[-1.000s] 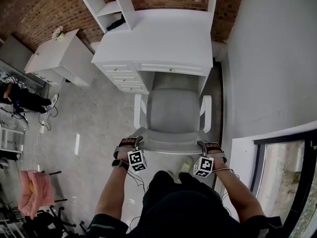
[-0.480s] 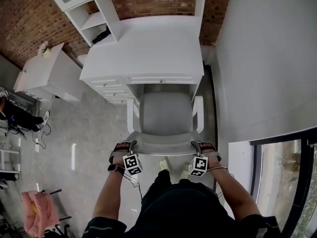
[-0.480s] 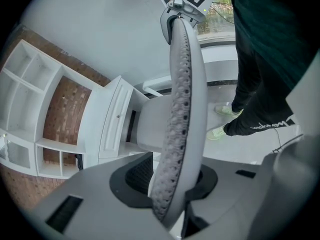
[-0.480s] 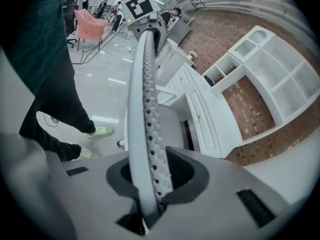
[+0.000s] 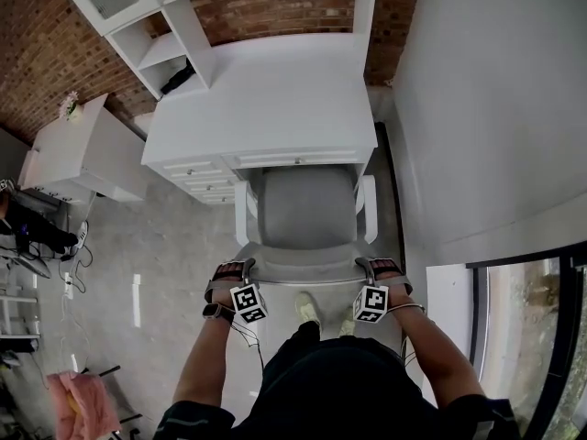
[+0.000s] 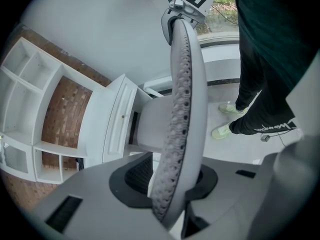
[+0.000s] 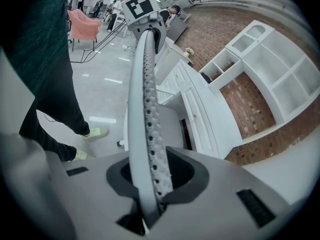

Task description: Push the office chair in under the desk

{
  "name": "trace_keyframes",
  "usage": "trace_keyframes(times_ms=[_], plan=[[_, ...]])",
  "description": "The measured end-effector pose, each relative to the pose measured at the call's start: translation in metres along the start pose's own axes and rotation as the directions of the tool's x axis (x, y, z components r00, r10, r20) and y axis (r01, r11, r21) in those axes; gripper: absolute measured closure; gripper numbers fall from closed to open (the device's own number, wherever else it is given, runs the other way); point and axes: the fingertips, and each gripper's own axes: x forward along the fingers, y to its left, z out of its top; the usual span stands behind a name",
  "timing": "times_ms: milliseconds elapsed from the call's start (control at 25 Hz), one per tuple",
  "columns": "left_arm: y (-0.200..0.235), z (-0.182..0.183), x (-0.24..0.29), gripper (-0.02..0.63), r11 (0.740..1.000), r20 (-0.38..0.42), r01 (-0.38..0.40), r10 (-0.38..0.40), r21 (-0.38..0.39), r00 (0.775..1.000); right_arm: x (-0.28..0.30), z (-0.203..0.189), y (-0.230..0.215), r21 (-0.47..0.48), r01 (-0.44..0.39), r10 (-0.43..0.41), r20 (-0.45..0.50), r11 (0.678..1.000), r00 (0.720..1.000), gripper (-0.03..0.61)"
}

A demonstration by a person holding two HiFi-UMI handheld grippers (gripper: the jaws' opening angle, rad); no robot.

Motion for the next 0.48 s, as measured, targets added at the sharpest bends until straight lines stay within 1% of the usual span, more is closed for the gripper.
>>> trace_keyframes(times_ms=[280,480], plan=[[0.019,-0.007,0.009,0.511,1.000,0.001,-0.002,0.002,-0.002,1.000,0.014,0.008,-0.017,-0.009,0.007,-0.007,0.005,1.000,1.000,0.509],[0.029,-0.005,0.014,0.511,1.000,0.000,0.002,-0.002,0.000,1.000,0.020,0.006,-0.026,-0.007,0.001,-0.001,0.005,1.000,1.000,0.511]])
